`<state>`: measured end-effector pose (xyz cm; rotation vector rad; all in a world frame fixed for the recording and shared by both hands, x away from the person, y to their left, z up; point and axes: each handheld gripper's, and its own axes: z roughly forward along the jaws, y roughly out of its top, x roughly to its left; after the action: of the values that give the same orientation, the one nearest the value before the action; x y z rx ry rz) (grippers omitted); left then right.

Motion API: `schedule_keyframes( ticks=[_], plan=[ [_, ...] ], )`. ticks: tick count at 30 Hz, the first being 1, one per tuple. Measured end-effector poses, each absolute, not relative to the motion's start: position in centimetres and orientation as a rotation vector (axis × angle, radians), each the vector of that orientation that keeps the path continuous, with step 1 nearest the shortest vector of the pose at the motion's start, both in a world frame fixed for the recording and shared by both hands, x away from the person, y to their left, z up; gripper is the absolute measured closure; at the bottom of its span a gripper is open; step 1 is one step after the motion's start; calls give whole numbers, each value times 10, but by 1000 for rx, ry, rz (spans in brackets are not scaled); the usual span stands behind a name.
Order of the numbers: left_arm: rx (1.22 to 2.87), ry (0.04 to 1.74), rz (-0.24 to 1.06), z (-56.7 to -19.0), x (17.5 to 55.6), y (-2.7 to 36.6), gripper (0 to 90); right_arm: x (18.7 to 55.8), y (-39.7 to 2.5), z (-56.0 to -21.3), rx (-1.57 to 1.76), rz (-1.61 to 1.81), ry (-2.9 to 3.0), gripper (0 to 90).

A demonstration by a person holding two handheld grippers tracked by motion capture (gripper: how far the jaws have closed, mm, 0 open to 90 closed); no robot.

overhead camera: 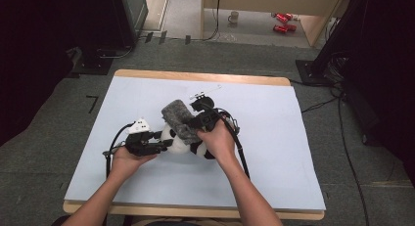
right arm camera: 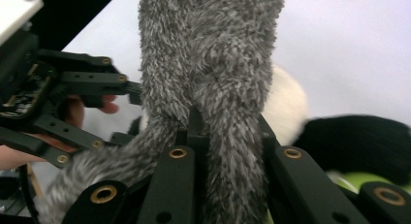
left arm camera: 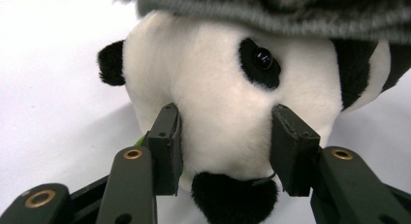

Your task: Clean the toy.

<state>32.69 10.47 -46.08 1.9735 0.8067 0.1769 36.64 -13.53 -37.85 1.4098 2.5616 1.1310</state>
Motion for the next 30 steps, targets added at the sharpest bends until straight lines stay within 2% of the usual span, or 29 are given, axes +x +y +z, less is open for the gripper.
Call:
schedule_keyframes(
  ticks=[9,17,24,30],
  plan=[
    [1982,789,187,-461,326,104,522,379,-178,-383,1565,1062,2468,783],
    [1969,809,180,-461,327,105,532,379,-188,-366,1553,1049,2408,793],
    [1948,837,168,-458,329,104,551,369,-173,-339,1480,1184,2420,793],
    [1945,848,170,-455,329,103,561,366,-134,-340,1381,1192,2512,793]
  ],
)
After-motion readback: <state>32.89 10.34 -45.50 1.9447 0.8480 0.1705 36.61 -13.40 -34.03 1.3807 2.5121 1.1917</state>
